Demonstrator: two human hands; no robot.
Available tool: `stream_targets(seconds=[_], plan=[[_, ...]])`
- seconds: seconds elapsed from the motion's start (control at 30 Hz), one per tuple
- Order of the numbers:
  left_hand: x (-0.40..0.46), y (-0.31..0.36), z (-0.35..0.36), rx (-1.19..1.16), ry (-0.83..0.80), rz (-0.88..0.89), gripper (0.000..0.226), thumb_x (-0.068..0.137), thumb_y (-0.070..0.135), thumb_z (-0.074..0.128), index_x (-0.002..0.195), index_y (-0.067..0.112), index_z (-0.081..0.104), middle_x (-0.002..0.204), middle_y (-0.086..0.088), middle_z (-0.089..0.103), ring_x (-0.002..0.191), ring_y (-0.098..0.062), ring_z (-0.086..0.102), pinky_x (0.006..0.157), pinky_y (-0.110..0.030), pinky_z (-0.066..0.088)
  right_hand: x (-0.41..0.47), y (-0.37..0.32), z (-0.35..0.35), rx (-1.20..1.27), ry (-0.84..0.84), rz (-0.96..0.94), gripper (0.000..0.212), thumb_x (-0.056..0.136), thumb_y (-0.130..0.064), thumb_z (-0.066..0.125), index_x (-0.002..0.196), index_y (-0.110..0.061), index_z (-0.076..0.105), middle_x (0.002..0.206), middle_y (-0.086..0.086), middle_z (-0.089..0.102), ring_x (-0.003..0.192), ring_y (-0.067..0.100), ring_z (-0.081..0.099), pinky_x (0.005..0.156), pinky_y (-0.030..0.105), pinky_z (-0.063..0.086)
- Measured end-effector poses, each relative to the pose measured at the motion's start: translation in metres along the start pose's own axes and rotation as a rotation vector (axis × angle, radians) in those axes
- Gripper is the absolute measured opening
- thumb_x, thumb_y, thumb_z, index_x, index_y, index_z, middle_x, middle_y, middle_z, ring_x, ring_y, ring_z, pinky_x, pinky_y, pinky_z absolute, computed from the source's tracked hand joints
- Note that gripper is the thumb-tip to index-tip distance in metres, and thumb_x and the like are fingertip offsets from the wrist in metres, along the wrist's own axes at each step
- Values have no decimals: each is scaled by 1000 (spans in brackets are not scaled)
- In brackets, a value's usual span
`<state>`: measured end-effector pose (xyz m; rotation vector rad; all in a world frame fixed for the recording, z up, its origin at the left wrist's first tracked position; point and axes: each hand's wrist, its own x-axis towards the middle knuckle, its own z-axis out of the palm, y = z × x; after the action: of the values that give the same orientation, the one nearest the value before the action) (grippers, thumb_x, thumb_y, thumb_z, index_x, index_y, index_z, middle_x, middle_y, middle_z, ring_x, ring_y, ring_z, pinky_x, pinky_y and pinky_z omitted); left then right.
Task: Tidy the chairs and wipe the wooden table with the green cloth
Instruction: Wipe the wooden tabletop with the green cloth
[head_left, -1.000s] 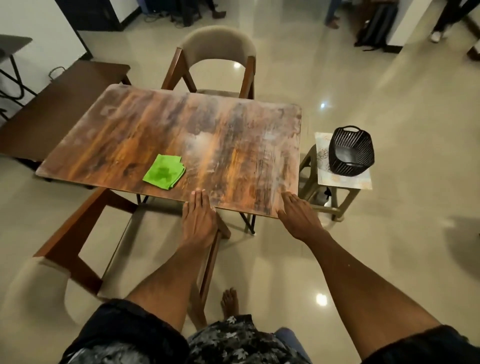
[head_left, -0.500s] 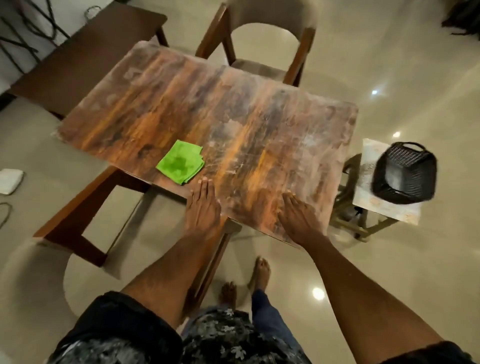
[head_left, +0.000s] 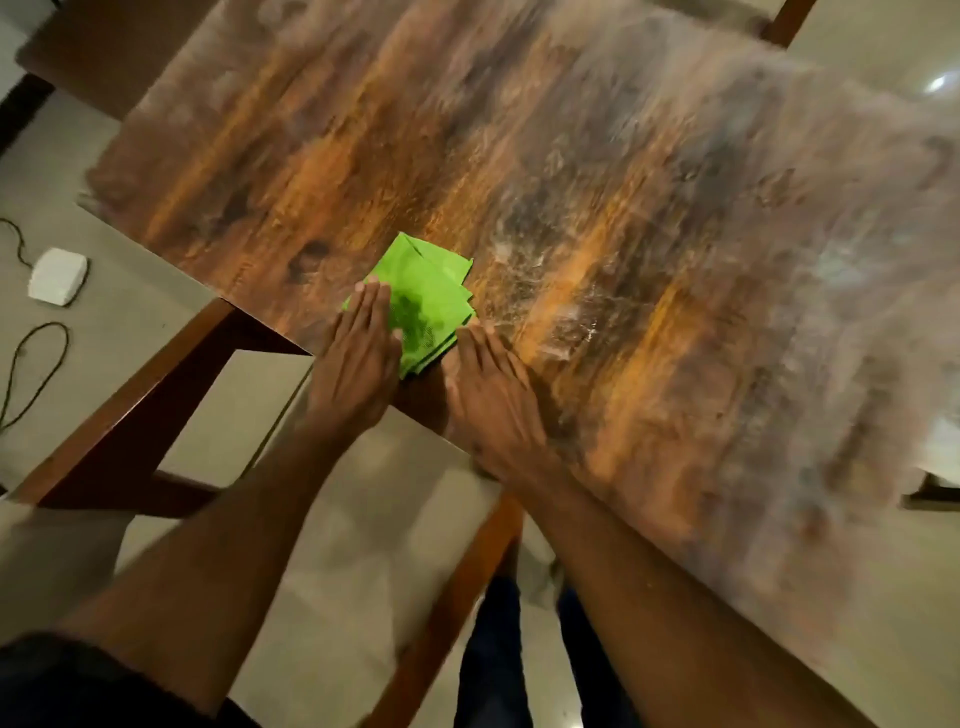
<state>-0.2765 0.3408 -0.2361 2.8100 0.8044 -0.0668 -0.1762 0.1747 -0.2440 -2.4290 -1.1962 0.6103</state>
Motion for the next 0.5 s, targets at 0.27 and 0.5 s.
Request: stream_targets(seconds=[0.27,0.5], plan=[[93,-85,46,-155,96,16,56,114,31,29,167,14,26,175,-10,24,162,-21,21,132,-50,19,131,-75,77,12,277,250,64,112,-35,33,167,-6,17,177,18,2,165,29,-2,131,44,4],[99,-69,50,-130,92,250,57,113,30,30,167,12,27,175,-7,22,163,-15,16,130,-32,10,144,-41,72,-149,304,248,73,112,-45,29,169,-6,4,178,14,-2,165,25,-3,133,43,1]])
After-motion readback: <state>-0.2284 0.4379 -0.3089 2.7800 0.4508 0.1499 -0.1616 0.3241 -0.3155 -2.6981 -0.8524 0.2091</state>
